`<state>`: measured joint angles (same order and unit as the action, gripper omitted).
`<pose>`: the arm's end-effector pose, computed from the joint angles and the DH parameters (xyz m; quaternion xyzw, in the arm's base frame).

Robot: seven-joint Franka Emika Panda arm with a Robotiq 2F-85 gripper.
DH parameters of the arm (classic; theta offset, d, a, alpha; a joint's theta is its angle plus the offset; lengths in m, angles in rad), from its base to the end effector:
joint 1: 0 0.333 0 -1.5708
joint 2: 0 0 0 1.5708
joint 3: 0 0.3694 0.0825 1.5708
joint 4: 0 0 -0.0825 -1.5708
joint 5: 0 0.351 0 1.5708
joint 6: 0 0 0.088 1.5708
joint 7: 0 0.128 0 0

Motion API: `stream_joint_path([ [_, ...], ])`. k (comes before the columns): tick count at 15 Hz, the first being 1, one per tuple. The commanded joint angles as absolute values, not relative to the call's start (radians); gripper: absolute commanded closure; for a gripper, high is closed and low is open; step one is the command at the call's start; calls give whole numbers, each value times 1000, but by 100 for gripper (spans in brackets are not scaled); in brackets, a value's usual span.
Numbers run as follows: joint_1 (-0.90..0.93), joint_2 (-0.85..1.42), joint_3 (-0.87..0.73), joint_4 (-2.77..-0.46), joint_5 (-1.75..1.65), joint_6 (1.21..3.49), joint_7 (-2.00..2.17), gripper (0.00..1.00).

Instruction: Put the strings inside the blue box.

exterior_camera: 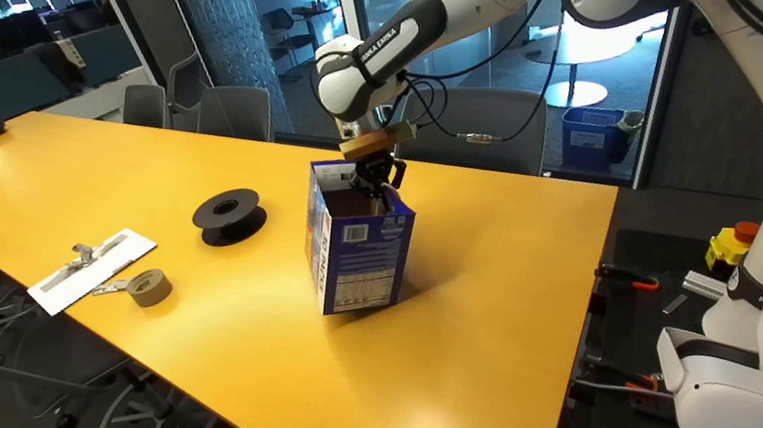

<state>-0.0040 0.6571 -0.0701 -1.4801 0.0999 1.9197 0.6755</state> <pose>0.6892 -0.0329 0.3132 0.9185 -0.3797 -0.1094 0.0101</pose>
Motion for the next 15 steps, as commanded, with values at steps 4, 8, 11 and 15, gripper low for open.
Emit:
stream_joint_path([
  [4,84,407,-118,-1860,61,2046,898,93],
  [8,123,250,-103,-2054,10,2030,1056,92],
  [11,141,121,-72,-2216,-13,2019,1151,93],
  [15,138,-39,-7,-2402,0,2011,1226,93],
])
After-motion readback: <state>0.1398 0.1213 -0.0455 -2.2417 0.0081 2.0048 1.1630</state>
